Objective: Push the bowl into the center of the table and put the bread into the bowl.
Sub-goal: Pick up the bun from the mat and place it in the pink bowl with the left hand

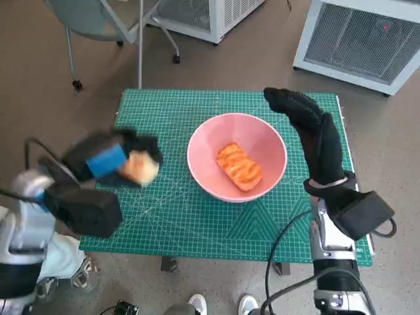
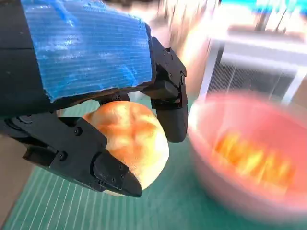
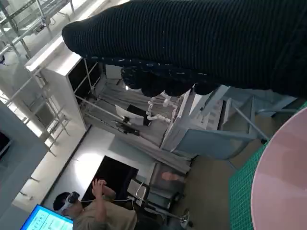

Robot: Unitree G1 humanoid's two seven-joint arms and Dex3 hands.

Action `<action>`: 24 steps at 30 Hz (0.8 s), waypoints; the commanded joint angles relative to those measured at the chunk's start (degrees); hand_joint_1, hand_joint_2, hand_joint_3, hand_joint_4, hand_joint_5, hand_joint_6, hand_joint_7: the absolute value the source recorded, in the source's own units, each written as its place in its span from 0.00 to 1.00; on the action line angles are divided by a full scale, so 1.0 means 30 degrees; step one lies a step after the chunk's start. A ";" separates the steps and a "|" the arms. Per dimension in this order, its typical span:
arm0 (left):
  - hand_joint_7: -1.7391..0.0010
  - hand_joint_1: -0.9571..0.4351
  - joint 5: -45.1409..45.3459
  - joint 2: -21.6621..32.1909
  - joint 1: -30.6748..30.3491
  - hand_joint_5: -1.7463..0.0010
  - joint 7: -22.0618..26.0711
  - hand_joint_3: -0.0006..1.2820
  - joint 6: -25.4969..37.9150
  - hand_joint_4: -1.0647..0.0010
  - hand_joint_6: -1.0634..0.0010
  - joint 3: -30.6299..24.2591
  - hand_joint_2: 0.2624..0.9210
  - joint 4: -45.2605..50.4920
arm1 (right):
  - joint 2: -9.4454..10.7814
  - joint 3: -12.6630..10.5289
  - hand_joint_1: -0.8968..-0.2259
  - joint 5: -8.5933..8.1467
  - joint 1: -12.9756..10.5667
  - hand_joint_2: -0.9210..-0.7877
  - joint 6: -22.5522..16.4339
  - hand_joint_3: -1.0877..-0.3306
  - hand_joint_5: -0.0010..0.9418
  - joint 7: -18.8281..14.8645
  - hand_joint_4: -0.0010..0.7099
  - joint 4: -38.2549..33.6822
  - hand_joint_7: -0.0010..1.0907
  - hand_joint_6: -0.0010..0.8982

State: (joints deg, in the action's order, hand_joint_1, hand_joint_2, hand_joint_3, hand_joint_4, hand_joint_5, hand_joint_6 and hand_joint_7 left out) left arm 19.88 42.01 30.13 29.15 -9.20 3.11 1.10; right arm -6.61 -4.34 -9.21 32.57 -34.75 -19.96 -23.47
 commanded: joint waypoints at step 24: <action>0.30 0.69 0.2783 -0.7081 0.7244 0.38 -0.5459 0.05 -0.6194 0.31 0.44 0.4990 1.00 -1.0210 | -0.0519 -0.0235 0.35 -0.0329 -0.1020 0.00 0.0342 0.43 0.00 -0.0121 0.27 0.0614 0.46 0.00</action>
State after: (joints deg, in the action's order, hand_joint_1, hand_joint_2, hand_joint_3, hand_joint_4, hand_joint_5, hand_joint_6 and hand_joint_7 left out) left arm 26.41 22.15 49.81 14.85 -26.06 16.34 -24.88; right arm -7.92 -4.86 -9.37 31.11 -34.75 -19.98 -22.08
